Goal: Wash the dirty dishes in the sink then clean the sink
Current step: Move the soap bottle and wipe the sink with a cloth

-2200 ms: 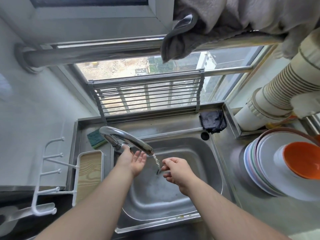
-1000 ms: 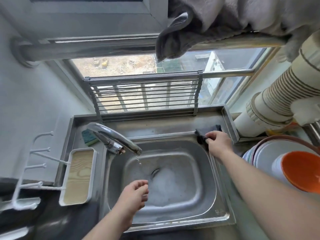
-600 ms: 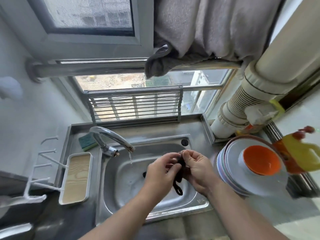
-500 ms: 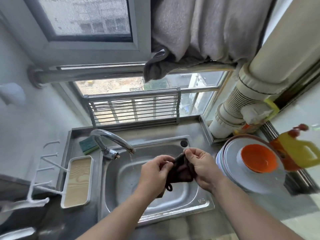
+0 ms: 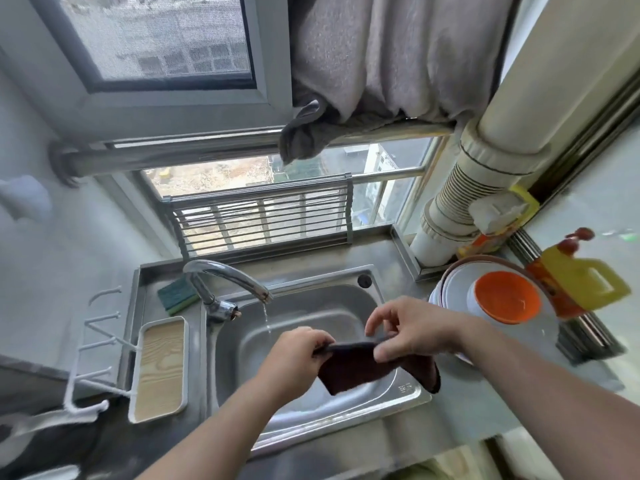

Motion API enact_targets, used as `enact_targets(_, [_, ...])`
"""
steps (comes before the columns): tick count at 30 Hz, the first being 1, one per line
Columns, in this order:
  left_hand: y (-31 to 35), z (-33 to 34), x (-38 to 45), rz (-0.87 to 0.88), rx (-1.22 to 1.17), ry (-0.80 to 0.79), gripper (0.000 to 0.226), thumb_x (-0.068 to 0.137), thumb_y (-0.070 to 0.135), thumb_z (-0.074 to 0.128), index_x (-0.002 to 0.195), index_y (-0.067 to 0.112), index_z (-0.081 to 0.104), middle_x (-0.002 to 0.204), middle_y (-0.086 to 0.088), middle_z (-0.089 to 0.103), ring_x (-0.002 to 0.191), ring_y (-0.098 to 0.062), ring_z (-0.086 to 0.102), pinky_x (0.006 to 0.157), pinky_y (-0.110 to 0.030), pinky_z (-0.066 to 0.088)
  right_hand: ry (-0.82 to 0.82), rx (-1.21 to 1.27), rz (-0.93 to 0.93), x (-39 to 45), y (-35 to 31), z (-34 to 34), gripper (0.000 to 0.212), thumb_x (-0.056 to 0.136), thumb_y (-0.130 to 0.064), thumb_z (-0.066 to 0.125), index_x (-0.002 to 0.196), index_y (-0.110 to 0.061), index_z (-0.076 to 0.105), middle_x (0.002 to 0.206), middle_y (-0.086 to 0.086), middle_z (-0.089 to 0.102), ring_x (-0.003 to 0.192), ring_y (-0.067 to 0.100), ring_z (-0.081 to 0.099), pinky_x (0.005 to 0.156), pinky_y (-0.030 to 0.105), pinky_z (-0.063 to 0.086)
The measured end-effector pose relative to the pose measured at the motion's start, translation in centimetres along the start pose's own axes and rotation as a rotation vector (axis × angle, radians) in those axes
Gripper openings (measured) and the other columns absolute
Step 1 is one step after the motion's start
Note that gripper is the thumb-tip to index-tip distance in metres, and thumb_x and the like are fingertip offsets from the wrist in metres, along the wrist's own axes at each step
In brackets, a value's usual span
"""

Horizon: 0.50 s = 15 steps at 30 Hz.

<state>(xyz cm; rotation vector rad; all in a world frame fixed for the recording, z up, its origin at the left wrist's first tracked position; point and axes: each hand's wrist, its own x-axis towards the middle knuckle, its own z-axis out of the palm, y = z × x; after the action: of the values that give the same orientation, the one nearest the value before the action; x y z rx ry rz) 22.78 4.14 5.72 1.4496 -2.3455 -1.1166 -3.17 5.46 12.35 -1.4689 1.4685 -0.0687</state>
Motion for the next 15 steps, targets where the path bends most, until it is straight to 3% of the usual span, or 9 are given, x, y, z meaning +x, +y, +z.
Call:
enact_targets(4, [-1.2, 0.9, -0.5, -0.163, -0.192, -0.010, 0.020, 0.099, 0.022, 0.064, 0.088, 0.039, 0.065, 0.080, 0.014, 0.073, 0.075, -0.006, 0.066, 0.076, -0.033, 0.054, 0.004, -0.224, 0.074, 0.0, 0.9, 0.5, 0.032, 0.074, -0.028, 0.063, 0.096, -0.048, 0.074, 0.078, -0.021, 0.069, 0.074, 0.000, 0.065, 0.067, 0.014, 0.053])
enact_targets(7, [-0.4, 0.9, -0.2, -0.200, -0.440, 0.030, 0.012, 0.097, 0.038, 0.067, 0.087, 0.031, 0.070, 0.077, 0.005, 0.075, 0.073, -0.010, 0.068, 0.076, -0.040, 0.055, 0.138, -0.328, 0.092, 0.3, 2.1, 0.5, 0.023, 0.074, -0.018, 0.055, 0.069, -0.038, 0.065, 0.089, -0.006, 0.065, 0.082, 0.009, 0.063, 0.073, 0.026, 0.053])
enact_targets(9, [1.3, 0.4, 0.0, -0.184, -0.620, -0.003, 0.025, 0.090, 0.049, 0.068, 0.087, 0.025, 0.073, 0.076, -0.005, 0.076, 0.072, -0.018, 0.065, 0.074, -0.044, 0.051, 0.223, -0.323, 0.103, 0.3, 3.1, 0.2, 0.023, 0.075, -0.009, 0.055, 0.063, -0.029, 0.056, 0.089, -0.006, 0.054, 0.080, 0.008, 0.056, 0.068, 0.024, 0.043])
enact_targets(12, [4.0, 0.0, 0.6, -0.158, -0.939, -0.114, 0.045, 0.089, 0.047, 0.070, 0.101, 0.004, 0.071, 0.084, -0.011, 0.067, 0.079, -0.026, 0.059, 0.076, -0.053, 0.051, 0.433, -0.276, 0.080, -0.1, 4.2, 0.5, 0.022, 0.078, -0.008, 0.061, 0.069, -0.027, 0.056, 0.089, -0.004, 0.049, 0.083, 0.018, 0.053, 0.069, 0.027, 0.040])
enact_targets(15, [6.8, -0.2, 1.1, -0.067, -1.022, -0.267, 0.043, 0.091, 0.045, 0.071, 0.096, 0.002, 0.066, 0.083, -0.014, 0.052, 0.076, -0.025, 0.043, 0.066, -0.033, 0.036, 0.774, -0.117, 0.206, -0.1, 4.9, 2.0, 0.011, 0.086, -0.013, 0.066, 0.090, -0.023, 0.061, 0.096, 0.004, 0.050, 0.091, 0.027, 0.049, 0.079, 0.038, 0.043])
